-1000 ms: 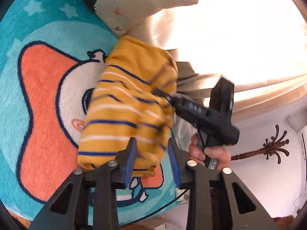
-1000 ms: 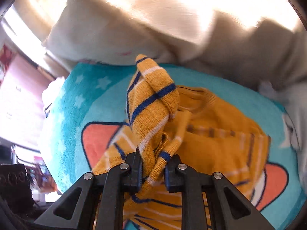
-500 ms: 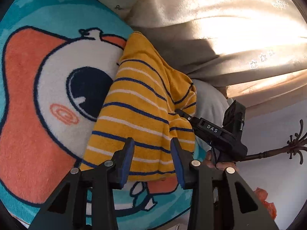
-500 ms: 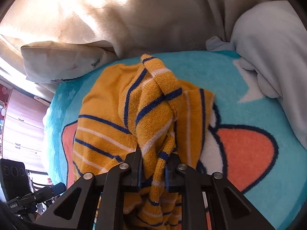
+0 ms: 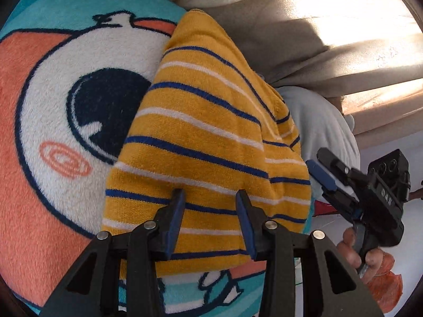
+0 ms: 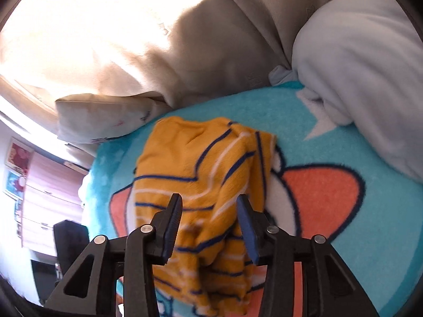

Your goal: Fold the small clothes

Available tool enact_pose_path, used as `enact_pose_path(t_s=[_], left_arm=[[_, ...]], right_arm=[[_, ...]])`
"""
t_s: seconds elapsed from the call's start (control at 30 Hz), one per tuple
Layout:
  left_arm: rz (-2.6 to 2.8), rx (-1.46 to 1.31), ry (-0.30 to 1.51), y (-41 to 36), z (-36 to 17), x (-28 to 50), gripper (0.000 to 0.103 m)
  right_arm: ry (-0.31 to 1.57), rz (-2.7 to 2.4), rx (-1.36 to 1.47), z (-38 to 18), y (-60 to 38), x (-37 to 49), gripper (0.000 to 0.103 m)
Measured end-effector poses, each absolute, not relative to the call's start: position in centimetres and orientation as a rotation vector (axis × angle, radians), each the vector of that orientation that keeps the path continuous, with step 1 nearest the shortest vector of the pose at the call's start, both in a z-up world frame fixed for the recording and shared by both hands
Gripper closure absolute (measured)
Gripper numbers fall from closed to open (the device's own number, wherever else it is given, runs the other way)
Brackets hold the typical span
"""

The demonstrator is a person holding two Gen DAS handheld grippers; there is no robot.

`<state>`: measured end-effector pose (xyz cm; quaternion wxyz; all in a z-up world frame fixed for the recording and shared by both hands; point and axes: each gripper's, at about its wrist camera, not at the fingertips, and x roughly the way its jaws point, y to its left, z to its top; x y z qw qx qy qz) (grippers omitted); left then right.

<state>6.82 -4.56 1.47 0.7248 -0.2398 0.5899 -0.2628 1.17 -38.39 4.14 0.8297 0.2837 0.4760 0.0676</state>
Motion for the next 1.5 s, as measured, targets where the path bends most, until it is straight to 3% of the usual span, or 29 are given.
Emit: enact_pose_path(t_s=[0.07,0.13,0.4,0.5,0.6,0.8,0.93,1.5], left_arm=[[-0.58,-0.509,1.301,-4.8,1.6,6.7,0.065],[-0.578,-0.508,1.306,-4.8,1.9,6.6,0.065],[-0.608,-0.544,1.287,-3.2,3.7,3.8,0.065],[-0.591,-0.548,1.279,-2.6,4.2,3.4,0.065],[-0.564,-0.533,1.254,-1.5,5.1,3.4,0.065],[-0.429,-0.294,1.119,-2.1,8.4,2.6,0.064],[-0.348,-0.126,1.014,-3.3,10.1,1.1,0.054],[-0.271,0.021,0.918,-2.7,12.2,-2.3,0.05]], right_arm=[[1.037,0.151,0.582,3.5,-36.9,0.6,0.057],[1.089,0.124,0.524,2.1,-35.5,0.6,0.083],[1.208,0.032,0.593,-3.2,-37.6,-2.6,0.087],[1.187,0.051,0.609,-4.0,-37.4,-2.8,0.084],[1.171,0.06,0.633,-3.7,-38.0,-2.9,0.063],[0.988,0.024,0.581,1.6,-39.6,-5.2,0.063],[0.935,0.012,0.459,4.1,-37.5,-5.9,0.057],[0.985,-0.092,0.34,3.1,-33.6,-9.4,0.049]])
